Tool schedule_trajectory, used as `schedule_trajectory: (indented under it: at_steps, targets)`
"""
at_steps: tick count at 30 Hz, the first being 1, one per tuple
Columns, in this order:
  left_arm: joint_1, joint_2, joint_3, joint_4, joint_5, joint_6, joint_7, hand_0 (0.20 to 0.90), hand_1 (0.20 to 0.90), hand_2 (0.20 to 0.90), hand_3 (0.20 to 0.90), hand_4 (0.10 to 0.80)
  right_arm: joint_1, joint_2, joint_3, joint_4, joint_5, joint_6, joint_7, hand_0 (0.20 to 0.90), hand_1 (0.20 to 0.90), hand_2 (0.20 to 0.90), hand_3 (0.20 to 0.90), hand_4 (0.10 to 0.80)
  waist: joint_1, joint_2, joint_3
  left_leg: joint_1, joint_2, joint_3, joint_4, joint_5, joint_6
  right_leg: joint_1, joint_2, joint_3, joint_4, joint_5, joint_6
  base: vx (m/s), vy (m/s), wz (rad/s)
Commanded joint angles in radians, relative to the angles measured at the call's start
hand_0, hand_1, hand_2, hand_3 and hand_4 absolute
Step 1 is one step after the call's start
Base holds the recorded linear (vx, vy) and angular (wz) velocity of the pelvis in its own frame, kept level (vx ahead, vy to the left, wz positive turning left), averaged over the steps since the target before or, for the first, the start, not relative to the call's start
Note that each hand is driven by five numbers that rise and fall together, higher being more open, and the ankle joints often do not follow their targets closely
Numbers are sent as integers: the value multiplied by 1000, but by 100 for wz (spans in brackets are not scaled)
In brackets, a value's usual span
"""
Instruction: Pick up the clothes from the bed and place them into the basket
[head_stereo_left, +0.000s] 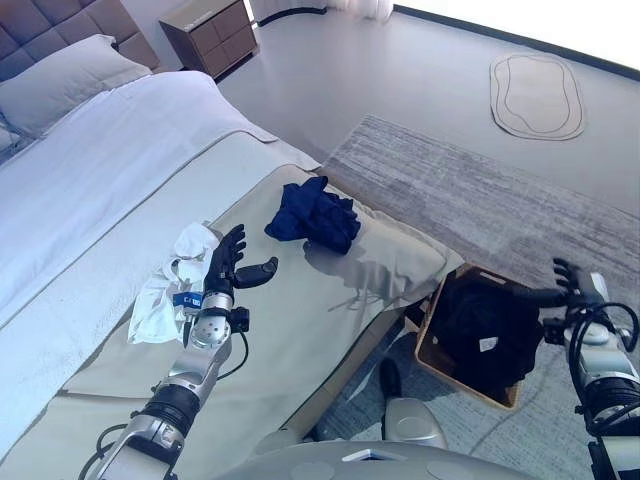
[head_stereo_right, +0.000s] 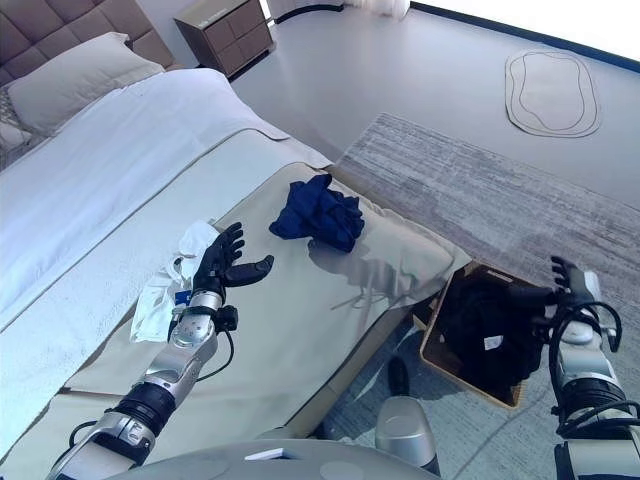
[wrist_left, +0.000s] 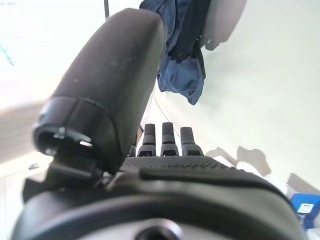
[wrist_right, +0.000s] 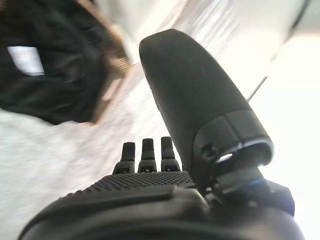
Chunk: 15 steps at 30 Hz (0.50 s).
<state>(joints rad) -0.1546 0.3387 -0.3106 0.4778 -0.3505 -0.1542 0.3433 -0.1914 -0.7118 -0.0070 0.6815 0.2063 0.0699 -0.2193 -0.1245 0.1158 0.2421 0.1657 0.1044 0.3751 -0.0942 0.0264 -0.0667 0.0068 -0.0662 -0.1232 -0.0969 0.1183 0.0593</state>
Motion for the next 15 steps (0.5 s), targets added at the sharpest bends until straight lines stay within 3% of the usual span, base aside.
schedule_trajectory:
  at_steps: [1, 7, 9, 11, 13, 14, 15]
  targets:
    - [-42, 35, 47, -35, 36, -68, 52, 900, 900, 900, 900, 800, -117, 24, 38, -78, -25, -92, -81, 900, 900, 900, 900, 800, 40, -77, -75, -21, -12, -103, 29, -63, -5, 54, -42, -43, 42, -93, 23, -4, -30, 17]
    - [9, 26, 80, -21, 43, -76, 67, 900, 900, 900, 900, 800, -236, 48, 81, -143, -91, -101, -180, 900, 900, 900, 900, 800, 96, -94, -90, -27, -18, -150, 22, -50, -11, 88, -28, -84, 19, -104, 2, 65, -16, 25]
    - [6, 23, 95, -10, 43, -93, 31, 900, 900, 900, 900, 800, -263, 29, 84, -155, -106, -112, -205, 900, 900, 900, 900, 800, 98, -117, -87, -64, -28, -63, 217, -89, -18, 88, -48, -136, 24, -99, -14, 9, 27, 29]
    - [-11, 33, 88, -18, 35, -77, 8, 900, 900, 900, 900, 800, -286, 16, 92, -158, -136, -107, -218, 900, 900, 900, 900, 800, 109, -113, -81, -82, -47, -65, 212, -124, -3, 61, -60, -174, 96, -117, -15, 5, 120, 70]
    - [-15, 42, 80, -18, 33, -61, 15, 900, 900, 900, 900, 800, -294, 28, 106, -167, -176, -106, -240, 900, 900, 900, 900, 800, 122, -91, -72, -72, -55, -78, 142, -108, 29, 50, -57, -197, 214, -171, -7, 82, 97, 66]
    - [-14, 50, 79, -27, 42, -59, 20, 900, 900, 900, 900, 800, -293, 30, 112, -173, -186, -112, -247, 900, 900, 900, 900, 800, 122, -86, -68, -66, -54, -76, 129, -103, 41, 31, -54, -199, 278, -182, 0, 89, 1, 32]
    - [-12, 69, 80, -49, 55, -43, 23, 900, 900, 900, 900, 800, -290, 26, 114, -197, -171, -96, -244, 900, 900, 900, 900, 800, 121, -84, -58, -58, -57, -91, 123, -104, 63, -33, -68, -188, 408, -155, 26, 61, -49, 22]
